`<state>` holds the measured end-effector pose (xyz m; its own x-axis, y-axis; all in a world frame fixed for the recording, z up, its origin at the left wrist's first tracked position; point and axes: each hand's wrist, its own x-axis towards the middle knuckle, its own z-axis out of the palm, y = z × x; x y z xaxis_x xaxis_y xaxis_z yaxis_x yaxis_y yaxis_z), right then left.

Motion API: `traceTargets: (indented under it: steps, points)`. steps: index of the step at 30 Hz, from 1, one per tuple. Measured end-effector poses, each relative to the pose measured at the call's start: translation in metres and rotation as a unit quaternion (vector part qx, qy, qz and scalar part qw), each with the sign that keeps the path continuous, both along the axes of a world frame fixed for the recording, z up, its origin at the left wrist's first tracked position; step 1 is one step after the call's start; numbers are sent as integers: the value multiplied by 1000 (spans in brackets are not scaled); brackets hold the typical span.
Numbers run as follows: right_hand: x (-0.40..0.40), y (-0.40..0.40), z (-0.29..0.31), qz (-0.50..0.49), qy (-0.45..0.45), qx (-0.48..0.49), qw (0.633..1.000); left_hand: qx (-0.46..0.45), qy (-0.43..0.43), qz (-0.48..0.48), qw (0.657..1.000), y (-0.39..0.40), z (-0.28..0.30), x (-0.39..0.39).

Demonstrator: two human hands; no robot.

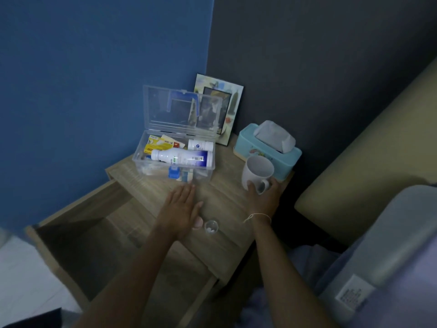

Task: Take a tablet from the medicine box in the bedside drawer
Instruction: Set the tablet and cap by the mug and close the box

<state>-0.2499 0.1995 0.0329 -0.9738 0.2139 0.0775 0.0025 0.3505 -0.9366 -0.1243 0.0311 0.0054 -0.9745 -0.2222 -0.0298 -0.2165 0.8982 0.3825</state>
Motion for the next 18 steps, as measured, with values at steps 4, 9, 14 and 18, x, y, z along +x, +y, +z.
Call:
traceTargets:
  steps: [4,9,14,18]
  points:
    - [-11,1,-10,-36,-33,-28,998,42,-44,-13,998,-17,-7,-3]
    - [-8,2,-19,-25,-28,6,999,79,-27,-19,996,-26,-9,0]
    - [6,0,-15,-24,-22,22,999,84,-7,-27,996,-28,-12,5]
    - [27,1,-14,-8,-37,9,999,89,3,-19,996,-28,-11,9]
